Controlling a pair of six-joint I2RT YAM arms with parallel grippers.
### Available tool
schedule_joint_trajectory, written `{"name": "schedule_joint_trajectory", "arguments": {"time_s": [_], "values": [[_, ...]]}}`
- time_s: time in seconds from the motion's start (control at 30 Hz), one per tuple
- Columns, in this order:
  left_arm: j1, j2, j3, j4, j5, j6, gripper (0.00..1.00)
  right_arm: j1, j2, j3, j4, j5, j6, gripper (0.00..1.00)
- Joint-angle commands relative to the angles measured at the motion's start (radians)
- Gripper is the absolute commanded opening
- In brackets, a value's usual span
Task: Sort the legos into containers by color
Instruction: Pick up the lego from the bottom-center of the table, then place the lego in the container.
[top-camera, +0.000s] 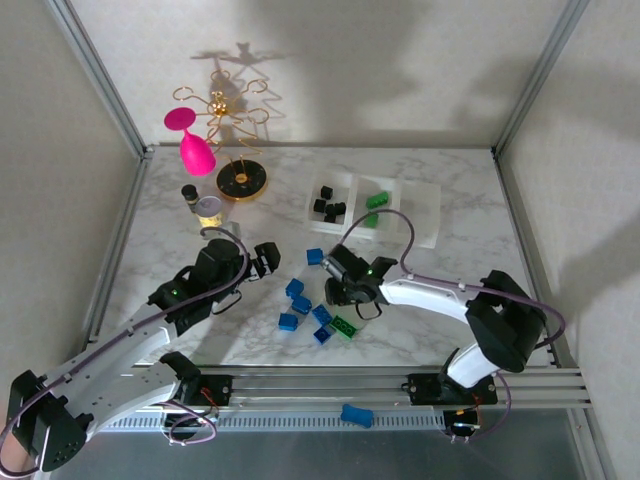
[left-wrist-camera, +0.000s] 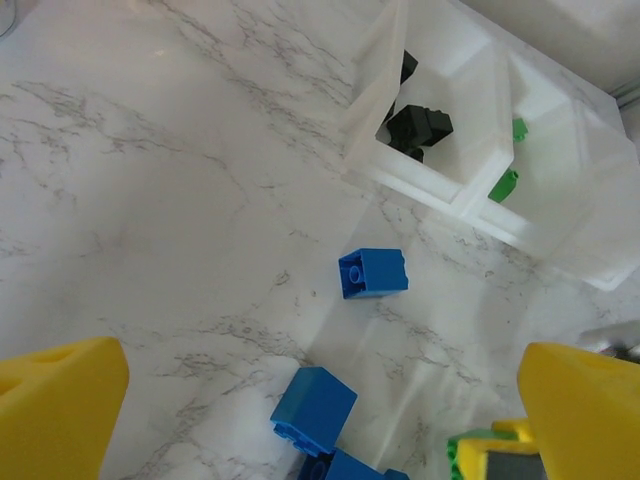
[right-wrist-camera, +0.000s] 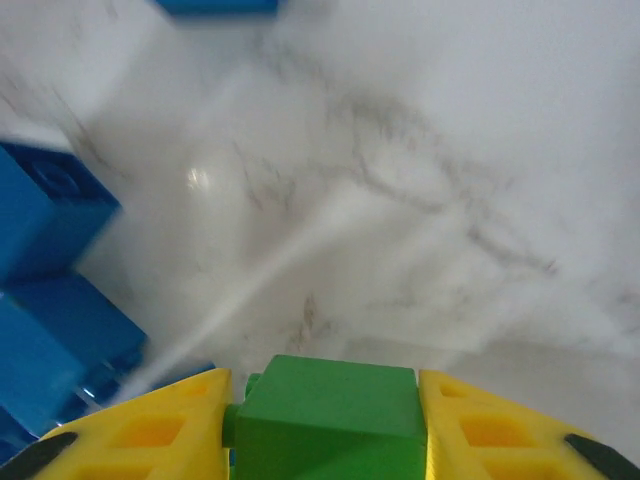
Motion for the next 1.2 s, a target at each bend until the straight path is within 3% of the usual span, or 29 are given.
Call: {"name": "schedule_joint_trajectory", "arguments": {"time_s": [0.0,0.43,0.73,0.9,1.17], "values": [[0.0,0.018,0.042,0.039,0.008,0.026,1.0,-0.077,-0.024,0.081,-0.044,0.066,-0.055,0.4],[0.0,0.145,0.12,0.153,0.037,0.054,1.0,-0.365,0.241,0.391,0.054,0.189,-0.26,0.41],[0.0,0.178,0.135,0.174,0.039,0.067,1.0,-0.429,0.449,0.595,0.097,0.228,-0.321,0.41],[0.002,0.175,0.144,0.159,0.031,0.078,1.0,-0.455,0.515,0.648,0.111,0.211,-0.329,0.46],[0.002,0.174,0.137,0.176,0.04,0.074,1.0,-0.46,0.491,0.656,0.122,0.175,-0.341,0.55]]}}
